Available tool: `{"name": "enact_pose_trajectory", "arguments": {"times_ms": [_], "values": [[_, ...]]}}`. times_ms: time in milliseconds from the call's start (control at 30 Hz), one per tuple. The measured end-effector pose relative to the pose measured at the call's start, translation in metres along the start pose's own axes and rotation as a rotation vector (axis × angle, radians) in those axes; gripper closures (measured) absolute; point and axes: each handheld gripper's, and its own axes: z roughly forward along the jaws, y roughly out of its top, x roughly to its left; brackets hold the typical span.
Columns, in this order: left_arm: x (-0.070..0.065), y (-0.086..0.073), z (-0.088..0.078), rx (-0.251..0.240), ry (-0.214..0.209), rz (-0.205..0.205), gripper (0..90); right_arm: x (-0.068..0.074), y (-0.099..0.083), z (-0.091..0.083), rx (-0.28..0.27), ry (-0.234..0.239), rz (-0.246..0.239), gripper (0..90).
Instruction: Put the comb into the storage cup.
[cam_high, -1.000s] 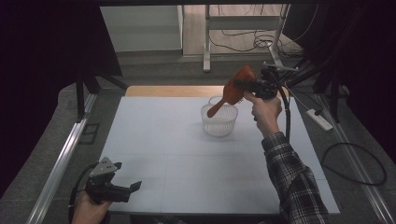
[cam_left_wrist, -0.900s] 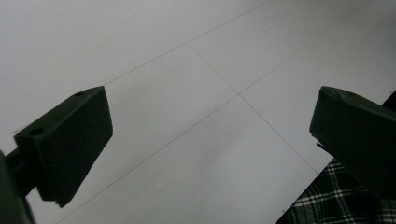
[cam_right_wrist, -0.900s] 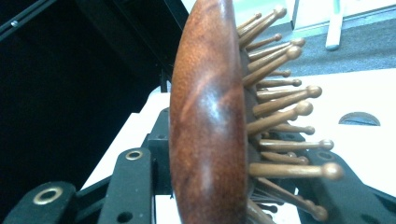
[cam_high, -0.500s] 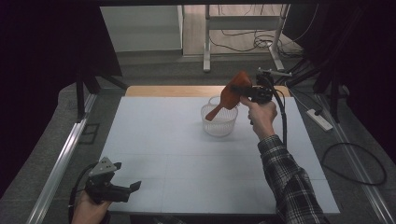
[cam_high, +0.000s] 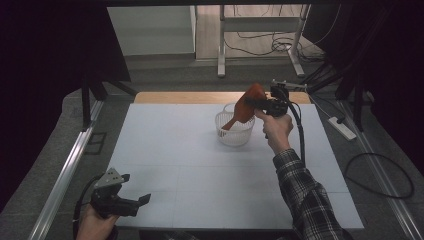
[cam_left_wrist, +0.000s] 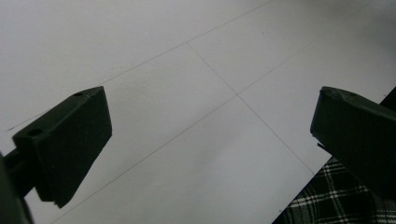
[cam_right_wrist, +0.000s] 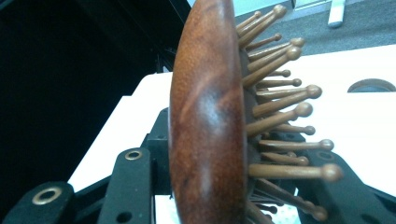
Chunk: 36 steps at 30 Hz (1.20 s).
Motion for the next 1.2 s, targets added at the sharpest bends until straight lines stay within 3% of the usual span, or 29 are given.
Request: {"name": "enact_pose_trajectory", "arguments": {"times_ms": [667,1000,1200], "values": [[0.001,0.0,0.0,0.0,-0.01,-0.013,0.0,-0.014,-0.016,0.01,0.017,-0.025,0.017,53.5],[0.002,0.0,0.001,0.004,-0.01,-0.012,0.0,-0.031,-0.021,0.008,0.002,-0.006,0.076,51.2],[0.001,0.0,0.001,0.006,-0.009,-0.01,0.0,-0.033,-0.022,0.008,-0.005,-0.015,0.074,48.2]]}}
